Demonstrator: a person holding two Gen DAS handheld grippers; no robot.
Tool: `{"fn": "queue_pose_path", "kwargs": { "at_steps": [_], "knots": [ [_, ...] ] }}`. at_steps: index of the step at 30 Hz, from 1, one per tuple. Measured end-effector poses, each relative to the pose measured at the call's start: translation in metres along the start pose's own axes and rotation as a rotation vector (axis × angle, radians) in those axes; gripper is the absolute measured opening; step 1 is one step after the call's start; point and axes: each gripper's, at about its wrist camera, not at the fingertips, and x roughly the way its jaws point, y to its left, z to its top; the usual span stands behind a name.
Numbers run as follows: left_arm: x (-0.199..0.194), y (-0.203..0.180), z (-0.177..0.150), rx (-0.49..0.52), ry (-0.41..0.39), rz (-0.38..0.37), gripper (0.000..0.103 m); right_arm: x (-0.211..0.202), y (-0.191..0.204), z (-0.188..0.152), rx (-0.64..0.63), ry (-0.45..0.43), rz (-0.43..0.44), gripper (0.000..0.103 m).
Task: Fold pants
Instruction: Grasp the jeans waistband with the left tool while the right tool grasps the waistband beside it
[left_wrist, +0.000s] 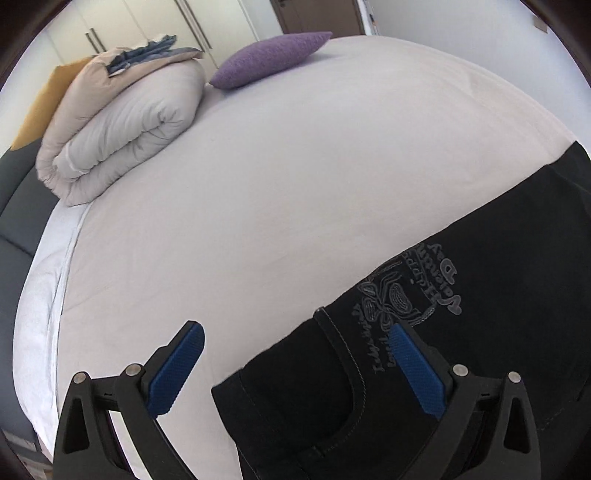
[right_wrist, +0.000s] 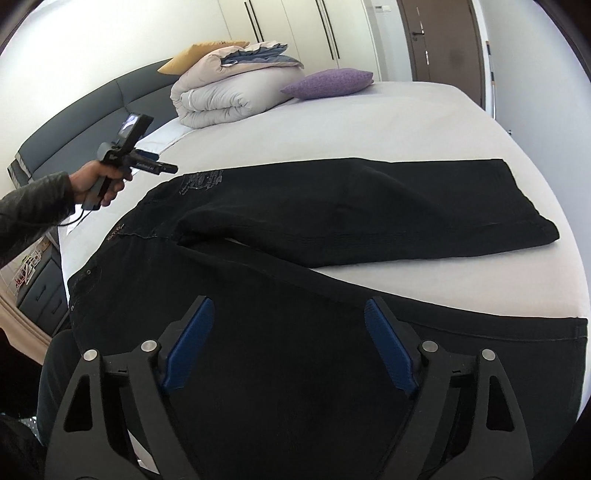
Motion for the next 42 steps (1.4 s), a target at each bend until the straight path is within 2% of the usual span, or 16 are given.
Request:
{"fn": "queue_pose_path", "kwargs": {
  "at_steps": [2, 3, 5, 7, 10, 15, 17, 18, 20, 22, 23, 25, 31, 34, 37, 42],
  "knots": [
    [0.015, -0.005, 0.005, 0.086, 0.037, -0.004, 0.097, 0.010, -0.003, 0.000, -0.008, 0.019, 0.017, 0.077],
    [0.021, -0.005, 0.006, 0.104, 0.050, -0.016, 0.088, 0.015, -0.002, 0.000, -0.011, 0.026, 0.027, 0.074],
    [0.029, -0.004, 0.006, 0.117, 0.092, -0.093, 0.079, 0.024, -0.002, 0.004, -0.025, 0.042, 0.053, 0.069],
    [0.035, -0.006, 0.001, 0.143, 0.123, -0.123, 0.069, 0.030, 0.003, 0.006, -0.047, 0.055, 0.066, 0.065],
    [0.045, -0.014, -0.008, 0.180, 0.208, -0.171, 0.068, 0.036, 0.006, 0.013, -0.080, 0.069, 0.097, 0.063],
    [0.052, -0.021, -0.012, 0.183, 0.235, -0.214, 0.067, 0.044, 0.016, 0.030, -0.155, 0.092, 0.129, 0.063],
    [0.052, -0.022, -0.016, 0.157, 0.247, -0.273, 0.051, 0.051, 0.023, 0.038, -0.213, 0.114, 0.135, 0.059],
    [0.050, -0.025, -0.018, 0.157, 0.241, -0.277, 0.047, 0.057, 0.029, 0.045, -0.257, 0.134, 0.143, 0.059],
    [0.043, -0.033, -0.023, 0.169, 0.237, -0.282, 0.033, 0.067, 0.038, 0.061, -0.343, 0.167, 0.165, 0.059],
    [0.032, -0.047, -0.031, 0.213, 0.225, -0.244, 0.017, 0.085, 0.047, 0.082, -0.426, 0.203, 0.171, 0.059],
    [0.027, -0.055, -0.035, 0.235, 0.217, -0.224, 0.013, 0.100, 0.052, 0.100, -0.472, 0.241, 0.197, 0.059],
    [0.011, -0.073, -0.046, 0.281, 0.183, -0.173, 0.007, 0.122, 0.063, 0.130, -0.557, 0.239, 0.172, 0.059],
    [-0.053, -0.094, -0.084, 0.287, 0.035, -0.059, 0.005, 0.202, 0.117, 0.217, -0.783, 0.236, 0.143, 0.059],
    [-0.076, -0.101, -0.099, 0.292, -0.020, -0.019, 0.004, 0.243, 0.146, 0.247, -0.835, 0.255, 0.136, 0.059],
    [-0.080, -0.092, -0.102, 0.290, -0.041, -0.015, 0.004, 0.277, 0.172, 0.266, -0.869, 0.274, 0.142, 0.059],
    [-0.074, -0.086, -0.092, 0.293, -0.062, -0.012, 0.004, 0.316, 0.203, 0.268, -0.963, 0.347, 0.122, 0.042]
  ]
}}
